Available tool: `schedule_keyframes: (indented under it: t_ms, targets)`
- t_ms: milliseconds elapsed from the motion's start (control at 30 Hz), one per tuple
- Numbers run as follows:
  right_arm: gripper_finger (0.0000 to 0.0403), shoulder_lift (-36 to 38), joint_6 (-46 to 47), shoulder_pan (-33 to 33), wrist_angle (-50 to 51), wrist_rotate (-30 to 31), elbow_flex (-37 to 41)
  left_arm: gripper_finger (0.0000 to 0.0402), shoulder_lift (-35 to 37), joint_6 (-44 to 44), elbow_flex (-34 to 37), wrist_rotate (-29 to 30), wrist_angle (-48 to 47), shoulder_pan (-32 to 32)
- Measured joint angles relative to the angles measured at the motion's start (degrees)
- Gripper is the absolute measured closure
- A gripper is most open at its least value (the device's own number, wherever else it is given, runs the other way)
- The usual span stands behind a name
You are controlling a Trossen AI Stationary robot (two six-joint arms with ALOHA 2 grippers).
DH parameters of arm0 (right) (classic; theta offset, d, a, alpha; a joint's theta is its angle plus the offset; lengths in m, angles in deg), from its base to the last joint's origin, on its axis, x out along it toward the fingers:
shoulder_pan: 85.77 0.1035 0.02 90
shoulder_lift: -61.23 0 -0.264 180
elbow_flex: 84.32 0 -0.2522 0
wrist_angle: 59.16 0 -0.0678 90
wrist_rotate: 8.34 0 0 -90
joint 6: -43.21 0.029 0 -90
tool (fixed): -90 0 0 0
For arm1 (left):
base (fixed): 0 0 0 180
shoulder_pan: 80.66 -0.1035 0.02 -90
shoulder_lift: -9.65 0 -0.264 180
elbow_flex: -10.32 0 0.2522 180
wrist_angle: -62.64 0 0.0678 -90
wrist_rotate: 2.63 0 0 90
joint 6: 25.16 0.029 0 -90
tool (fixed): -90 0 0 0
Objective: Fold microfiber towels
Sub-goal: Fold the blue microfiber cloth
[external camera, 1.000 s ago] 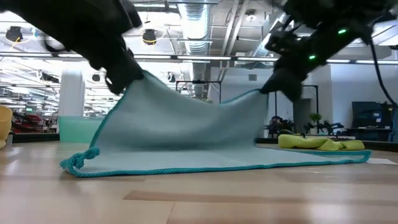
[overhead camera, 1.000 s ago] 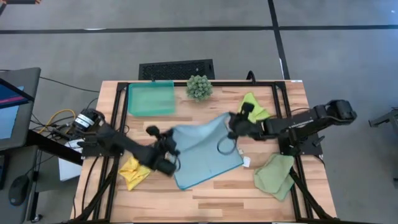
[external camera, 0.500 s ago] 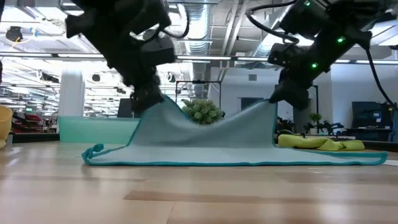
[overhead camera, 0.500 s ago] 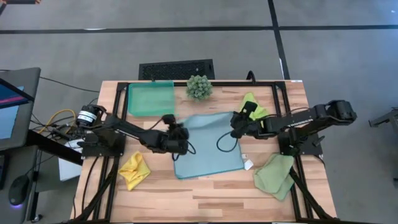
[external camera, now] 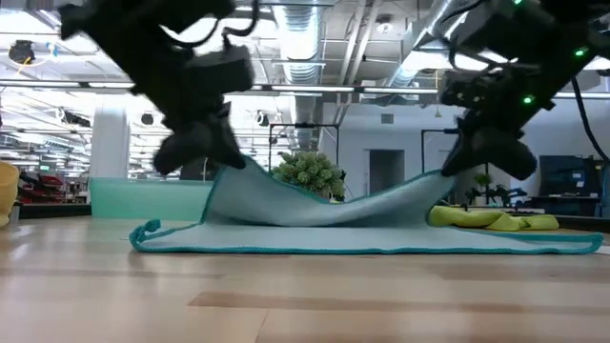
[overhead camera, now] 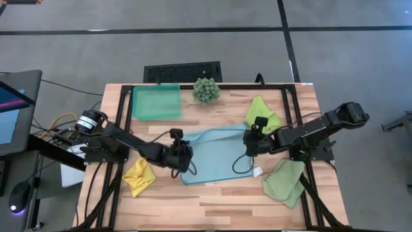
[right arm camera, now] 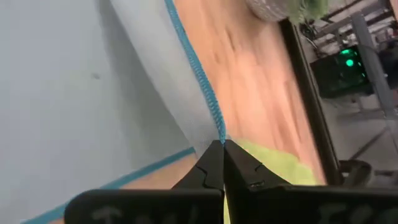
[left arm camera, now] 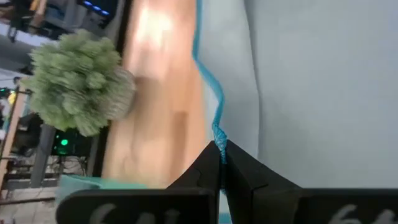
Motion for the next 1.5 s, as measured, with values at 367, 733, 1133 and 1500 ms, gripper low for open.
schedule_keyframes:
  t_ms: [367,733,1133,1500]
  targets:
    - [0.0387,0.00,6.04,9.34,1.39,-3.32,0.00,0.0401,-0.07,-14.63,0.00,2.77,-4.41,12.82]
    - [0.0388,0.00,11.74,17.32,2.32,-3.34,0.00,0.0401,-1.08,-21.76,2.35,1.01,1.26,18.59]
    - [0.0388,-0.02,17.12,21.91,5.47,-3.18,-0.02,0.0402,-5.35,-22.02,5.25,-7.89,11.81,19.53]
    - [0.0386,-0.02,17.31,26.39,2.97,-10.62,-0.04,0.0401,-5.29,-24.57,5.18,-8.90,12.53,22.00]
